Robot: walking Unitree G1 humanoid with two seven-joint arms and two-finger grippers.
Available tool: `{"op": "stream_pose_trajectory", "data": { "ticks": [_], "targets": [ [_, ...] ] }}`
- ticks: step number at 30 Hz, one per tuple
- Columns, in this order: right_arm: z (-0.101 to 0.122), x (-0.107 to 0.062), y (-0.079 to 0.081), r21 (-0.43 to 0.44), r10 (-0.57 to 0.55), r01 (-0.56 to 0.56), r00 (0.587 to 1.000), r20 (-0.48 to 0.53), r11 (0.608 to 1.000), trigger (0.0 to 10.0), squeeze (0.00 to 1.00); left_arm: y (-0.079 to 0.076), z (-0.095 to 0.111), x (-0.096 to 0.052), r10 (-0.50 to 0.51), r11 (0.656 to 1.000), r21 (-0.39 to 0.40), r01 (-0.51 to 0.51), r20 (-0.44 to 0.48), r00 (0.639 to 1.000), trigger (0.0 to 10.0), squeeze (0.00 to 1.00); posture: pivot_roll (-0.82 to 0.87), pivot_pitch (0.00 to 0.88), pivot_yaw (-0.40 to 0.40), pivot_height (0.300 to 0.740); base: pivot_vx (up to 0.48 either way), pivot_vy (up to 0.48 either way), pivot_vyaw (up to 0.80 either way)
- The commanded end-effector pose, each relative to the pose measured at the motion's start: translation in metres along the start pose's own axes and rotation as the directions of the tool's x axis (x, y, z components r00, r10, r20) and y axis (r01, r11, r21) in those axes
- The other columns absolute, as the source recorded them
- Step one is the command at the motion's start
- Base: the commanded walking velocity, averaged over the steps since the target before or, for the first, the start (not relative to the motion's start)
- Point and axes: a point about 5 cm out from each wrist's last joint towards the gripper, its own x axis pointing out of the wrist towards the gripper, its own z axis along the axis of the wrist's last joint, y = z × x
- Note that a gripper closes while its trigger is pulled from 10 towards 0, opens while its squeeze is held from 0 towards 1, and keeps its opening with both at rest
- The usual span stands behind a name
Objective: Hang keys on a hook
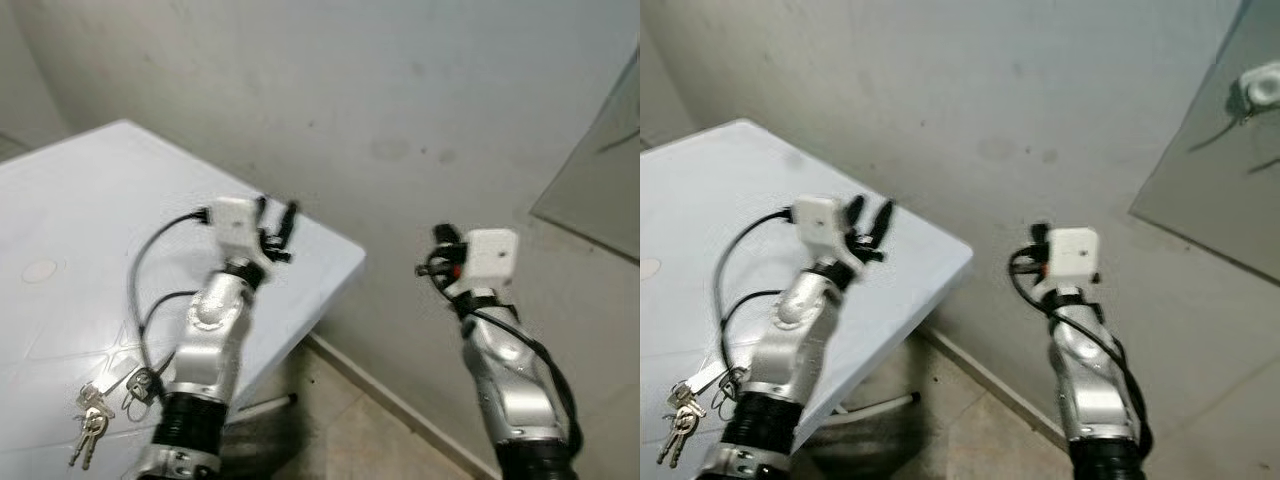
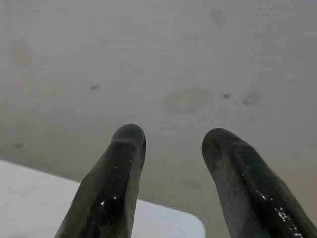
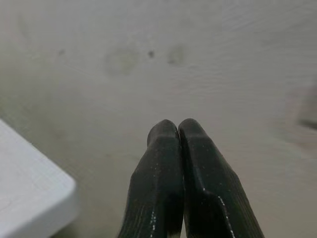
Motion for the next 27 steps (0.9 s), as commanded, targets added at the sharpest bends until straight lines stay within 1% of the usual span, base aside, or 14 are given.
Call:
{"op": "stream_pose_trajectory", "data": {
  "ticks": [1, 6, 8, 9, 12, 17, 18, 19, 21, 22, 27],
  "targets": [
    [0.0039, 0.001, -0.0007, -0.004, -0.003, 0.003, 1.0, 0.012, 1.0, 10.0, 0.0, -0.0003, 0.005, 0.0013, -0.011, 1.0, 0.027, 0.011, 0.016, 1.0, 10.0, 0.0, -0.03, 0.0, -0.032, 0.74, 0.0, 0.0, -0.64],
    [0.0038, 0.0007, -0.0004, -0.005, -0.002, 0.002, 1.0, 0.012, 1.0, 10.0, 0.0, -0.0011, 0.0053, 0.0003, -0.025, 1.0, 0.014, 0.025, 0.021, 0.999, 10.0, 0.0, -0.03, 0.0, -0.031, 0.74, 0.0, 0.0, -0.65],
    [0.0039, 0.0005, -0.0007, -0.006, -0.003, 0.003, 1.0, 0.012, 1.0, 10.0, 0.0, -0.0006, 0.0036, 0.0005, -0.001, 0.999, -0.041, 0.002, 0.016, 1.0, 10.0, 0.0, -0.03, 0.0, -0.031, 0.74, 0.0, 0.0, -0.65],
    [0.0037, 0.0004, -0.0007, -0.006, -0.003, 0.003, 1.0, 0.012, 1.0, 10.0, 0.0, 0.0004, 0.0031, 0.0008, 0.013, 0.999, -0.044, -0.012, 0.012, 1.0, 10.0, 0.0, -0.03, 0.0, -0.031, 0.74, 0.0, 0.0, -0.64],
    [0.0036, 0.0001, -0.0005, -0.007, -0.003, 0.003, 1.0, 0.009, 1.0, 10.0, 0.0, 0.0017, 0.0019, 0.0023, 0.038, 0.999, -0.018, -0.038, -0.012, 0.999, 10.0, 0.0, -0.03, 0.0, -0.032, 0.74, 0.0, 0.0, -0.65],
    [0.0032, -0.0002, -0.0004, -0.011, -0.001, 0.001, 1.0, 0.007, 1.0, 10.0, 0.0, 0.0031, -0.0017, 0.0024, 0.051, 0.998, -0.025, -0.052, -0.042, 0.998, 10.0, 0.0, -0.03, 0.0, -0.034, 0.74, 0.0, 0.0, -0.65],
    [0.0032, -0.0002, -0.0004, -0.011, -0.001, 0.001, 1.0, 0.007, 1.0, 10.0, 0.0, 0.0031, -0.0017, 0.0024, 0.051, 0.998, -0.025, -0.052, -0.042, 0.998, 10.0, 0.0, -0.03, 0.0, -0.034, 0.74, 0.0, 0.0, -0.65],
    [0.0031, -0.0001, 0.0, -0.013, 0.001, -0.001, 1.0, 0.008, 1.0, 10.0, 0.0, 0.0037, -0.0025, 0.0025, 0.047, 0.999, -0.008, -0.047, -0.056, 0.997, 10.0, 0.0, -0.03, 0.0, -0.034, 0.74, 0.0, 0.0, -0.64],
    [0.0048, -0.0003, 0.0017, -0.011, 0.01, -0.01, 1.0, 0.026, 1.0, 10.0, 0.0, 0.0026, -0.0024, 0.0021, 0.021, 0.999, -0.025, -0.022, -0.056, 0.998, 10.0, 0.0, -0.03, 0.0, -0.033, 0.74, 0.0, 0.0, -0.65],
    [0.0057, -0.0006, 0.003, -0.009, 0.021, -0.02, 0.999, 0.034, 1.0, 10.0, 0.0, 0.0021, -0.002, 0.0016, 0.011, 0.999, -0.032, -0.012, -0.053, 0.999, 10.0, 0.0, -0.03, 0.0, -0.033, 0.74, 0.277, 0.0, -0.48],
    [0.0051, -0.0025, 0.0076, -0.013, 0.048, -0.048, 0.998, 0.033, 0.999, 10.0, 0.0, 0.003, -0.0014, 0.0002, 0.015, 1.0, -0.013, -0.015, -0.059, 0.998, 10.0, 0.0, -0.02, 0.0, -0.03, 0.74, 0.48, 0.0, 0.0]
  ]
}}
